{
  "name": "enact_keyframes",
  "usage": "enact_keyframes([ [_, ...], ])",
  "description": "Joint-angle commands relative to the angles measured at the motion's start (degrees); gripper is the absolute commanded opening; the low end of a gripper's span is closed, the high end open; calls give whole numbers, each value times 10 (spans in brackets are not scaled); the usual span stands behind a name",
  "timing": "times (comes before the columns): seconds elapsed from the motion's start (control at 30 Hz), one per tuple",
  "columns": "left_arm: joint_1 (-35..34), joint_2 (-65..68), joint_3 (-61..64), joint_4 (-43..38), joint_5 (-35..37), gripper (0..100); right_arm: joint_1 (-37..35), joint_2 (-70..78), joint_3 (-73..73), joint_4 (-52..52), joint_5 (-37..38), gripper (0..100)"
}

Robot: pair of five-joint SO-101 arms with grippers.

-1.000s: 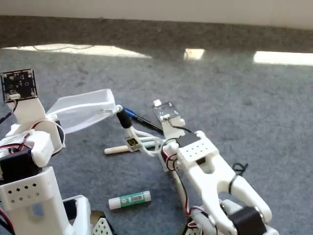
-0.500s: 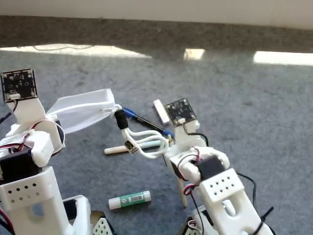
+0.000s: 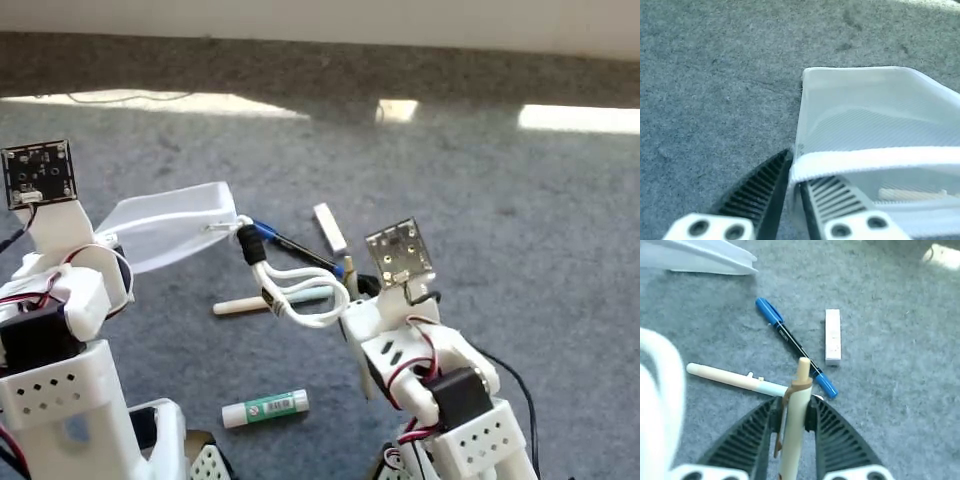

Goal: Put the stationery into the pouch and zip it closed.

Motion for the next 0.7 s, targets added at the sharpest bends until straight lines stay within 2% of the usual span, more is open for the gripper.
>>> enact_keyframes([
  [0.0, -5, 13, -1, -11, 5, 7, 6, -33, -10, 2, 27, 5],
  [0.37, -5, 14, 0, -11, 5, 7, 5, -46, -115, 0, 39, 5],
  [0.67, -5, 14, 0, -11, 5, 7, 3, -45, -259, 0, 39, 5],
])
